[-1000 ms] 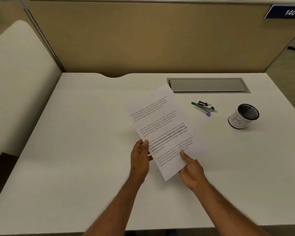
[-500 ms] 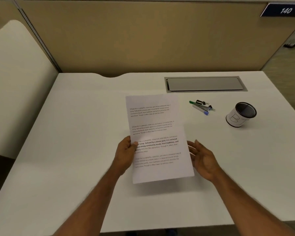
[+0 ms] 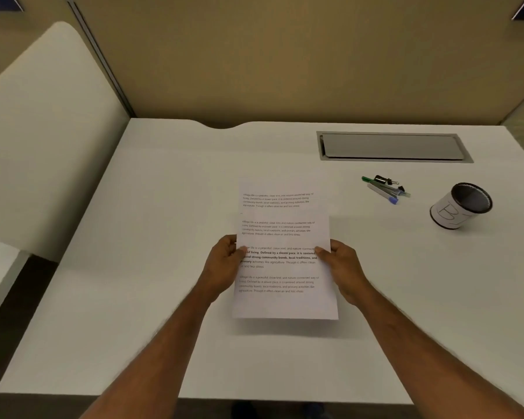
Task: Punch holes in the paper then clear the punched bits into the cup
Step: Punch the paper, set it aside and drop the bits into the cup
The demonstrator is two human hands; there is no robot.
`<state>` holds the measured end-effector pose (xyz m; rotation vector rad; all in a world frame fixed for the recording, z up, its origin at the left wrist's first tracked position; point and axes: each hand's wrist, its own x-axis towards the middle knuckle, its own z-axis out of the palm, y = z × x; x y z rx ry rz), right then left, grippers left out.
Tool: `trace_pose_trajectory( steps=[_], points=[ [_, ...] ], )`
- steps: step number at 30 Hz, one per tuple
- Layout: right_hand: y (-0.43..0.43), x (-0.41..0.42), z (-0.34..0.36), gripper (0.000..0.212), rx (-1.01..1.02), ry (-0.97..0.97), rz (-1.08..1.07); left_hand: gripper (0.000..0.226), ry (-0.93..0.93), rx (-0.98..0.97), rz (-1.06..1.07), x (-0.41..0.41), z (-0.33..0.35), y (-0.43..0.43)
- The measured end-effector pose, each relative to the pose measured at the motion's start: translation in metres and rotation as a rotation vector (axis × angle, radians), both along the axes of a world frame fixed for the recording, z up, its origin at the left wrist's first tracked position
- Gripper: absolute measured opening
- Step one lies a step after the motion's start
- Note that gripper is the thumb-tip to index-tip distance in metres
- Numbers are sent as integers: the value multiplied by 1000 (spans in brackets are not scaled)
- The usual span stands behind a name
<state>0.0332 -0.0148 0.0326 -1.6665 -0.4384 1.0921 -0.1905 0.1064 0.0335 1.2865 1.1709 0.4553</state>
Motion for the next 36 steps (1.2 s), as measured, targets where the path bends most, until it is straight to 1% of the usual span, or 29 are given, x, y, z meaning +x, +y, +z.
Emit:
trace_pose_trajectory(
  steps=[6, 8, 12, 15, 17, 22, 25, 28, 32, 36],
  points=[
    [29, -36, -7, 16, 2, -3, 69, 18, 160, 132, 133, -39, 0, 19],
    [40, -52, -11, 15, -7, 0, 93, 17, 208, 165, 147, -55, -1, 27],
    [64, -85, -17, 15, -21, -3, 136, 22, 329, 193, 147, -87, -5, 48],
    [84, -108, -21, 18, -41, -10, 177, 23, 401, 210, 150, -110, -10, 64],
    [95, -121, -25, 15, -59, -1, 199, 23, 442, 227, 159, -123, -14, 75],
    [118, -146, -38, 15, -121, -64, 265, 17, 493, 255, 160, -145, -24, 96],
    [130, -159, -44, 23, -170, -100, 308, 15, 543, 277, 151, -154, -31, 105],
    [139, -170, -49, 26, -207, -126, 348, 15, 582, 283, 138, -163, -39, 112],
    [145, -182, -54, 30, -243, -168, 395, 19, 607, 254, 182, -176, -47, 116],
    [148, -188, -55, 41, -265, -278, 427, 20, 627, 234, 192, -189, -56, 115]
  ],
)
